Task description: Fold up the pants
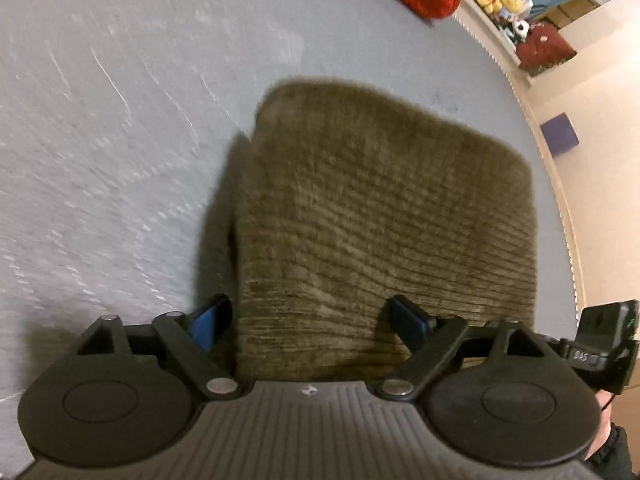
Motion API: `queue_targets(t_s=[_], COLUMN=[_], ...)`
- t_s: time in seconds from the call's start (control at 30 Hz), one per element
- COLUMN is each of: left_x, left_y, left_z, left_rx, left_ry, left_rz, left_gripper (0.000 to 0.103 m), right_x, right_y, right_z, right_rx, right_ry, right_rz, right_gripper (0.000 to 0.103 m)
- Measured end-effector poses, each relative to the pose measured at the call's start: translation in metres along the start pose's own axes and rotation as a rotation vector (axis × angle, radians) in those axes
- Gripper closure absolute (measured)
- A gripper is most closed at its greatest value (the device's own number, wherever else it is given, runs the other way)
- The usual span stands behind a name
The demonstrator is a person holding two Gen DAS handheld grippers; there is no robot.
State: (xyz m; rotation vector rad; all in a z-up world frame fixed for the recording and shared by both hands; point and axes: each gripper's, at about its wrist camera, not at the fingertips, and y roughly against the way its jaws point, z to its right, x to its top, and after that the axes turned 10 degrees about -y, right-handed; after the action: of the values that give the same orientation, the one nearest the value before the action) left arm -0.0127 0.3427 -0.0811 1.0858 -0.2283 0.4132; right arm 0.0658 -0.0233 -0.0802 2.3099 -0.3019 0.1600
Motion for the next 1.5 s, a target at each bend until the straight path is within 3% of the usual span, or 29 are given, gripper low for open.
queue_targets(t_s=[0.1, 0.13, 0.23, 0.5, 0.7, 0.77, 0.8, 0.83, 0.87, 0.9, 0.93, 0.97, 1.0, 1.03, 1.1, 1.2, 1.23, 1.3, 1.33, 1.43, 1.5], left_x=[0.003, 0.005, 0.013, 0.048, 0.086, 0.097, 0.1, 0.102, 0.102, 0.104, 0.105, 0.105, 0.104, 0.103, 0.097, 0.087, 0.078, 0.059, 0.053, 0.059, 0.06], left_y=[-0.011, -0.012, -0.008, -0.029, -0.054, -0.066, -0.073, -0.08, -0.084, -0.092, -0.098, -0.1, -0.1, -0.098, -0.101, -0.122, -0.137, -0.181, -0.191, -0.181, -0.176], left_z=[0.006, 0.013, 0.031, 0.124, 0.204, 0.22, 0.231, 0.239, 0.244, 0.247, 0.248, 0.247, 0.245, 0.245, 0.258, 0.282, 0.285, 0.281, 0.278, 0.284, 0.295], left_rx=[-0.009, 0.011, 0.021, -0.144, -0.223, -0.234, -0.197, -0.066, 0.121, 0.31, 0.407, 0.418, 0.356, 0.28, 0.19, 0.114, 0.103, 0.188, 0.189, 0.194, 0.229], left_ry=[-0.03, -0.061, -0.099, -0.226, -0.31, -0.332, -0.354, -0.391, -0.421, -0.44, -0.45, -0.449, -0.439, -0.441, -0.503, -0.656, -0.72, -0.81, -0.812, -0.759, -0.79], left_rz=[0.003, 0.01, 0.051, 0.186, 0.287, 0.32, 0.337, 0.369, 0.402, 0.405, 0.386, 0.378, 0.374, 0.365, 0.359, 0.305, 0.233, 0.019, -0.013, -0.004, 0.027], left_gripper=[0.019, 0.025, 0.048, 0.051, 0.05, 0.041, 0.035, 0.022, 0.023, 0.023, 0.028, 0.035, 0.036, 0.039, 0.045, 0.05, 0.06, 0.062, 0.062, 0.064, 0.064], right_x=[0.003, 0.002, 0.0, 0.024, 0.083, 0.101, 0.112, 0.122, 0.129, 0.132, 0.134, 0.137, 0.14, 0.14, 0.137, 0.124, 0.121, 0.121, 0.121, 0.121, 0.123], right_y=[0.0, 0.004, 0.016, 0.11, 0.182, 0.199, 0.206, 0.206, 0.206, 0.206, 0.2, 0.193, 0.185, 0.183, 0.182, 0.179, 0.175, 0.152, 0.137, 0.141, 0.15], right_z=[0.0, -0.001, -0.005, 0.005, 0.03, 0.037, 0.044, 0.054, 0.067, 0.083, 0.099, 0.109, 0.121, 0.128, 0.128, 0.112, 0.11, 0.122, 0.135, 0.153, 0.149], right_rx=[0.029, 0.034, 0.061, 0.012, -0.036, -0.034, -0.028, -0.027, -0.052, -0.131, -0.269, -0.383, -0.456, -0.433, -0.338, -0.306, -0.309, -0.396, -0.439, -0.404, -0.402], right_ry=[-0.017, -0.022, -0.019, 0.07, 0.12, 0.143, 0.155, 0.161, 0.149, 0.111, 0.061, 0.026, -0.004, -0.01, 0.04, 0.223, 0.273, 0.318, 0.316, 0.273, 0.265], right_rz=[0.01, 0.021, 0.058, 0.286, 0.38, 0.403, 0.418, 0.437, 0.484, 0.555, 0.626, 0.644, 0.627, 0.605, 0.566, 0.549, 0.521, 0.373, 0.283, 0.255, 0.284], right_gripper=[0.033, 0.046, 0.061, 0.063, 0.063, 0.063, 0.061, 0.053, 0.046, 0.024, 0.015, 0.02, 0.038, 0.048, 0.048, 0.048, 0.05, 0.05, 0.048, 0.043, 0.043])
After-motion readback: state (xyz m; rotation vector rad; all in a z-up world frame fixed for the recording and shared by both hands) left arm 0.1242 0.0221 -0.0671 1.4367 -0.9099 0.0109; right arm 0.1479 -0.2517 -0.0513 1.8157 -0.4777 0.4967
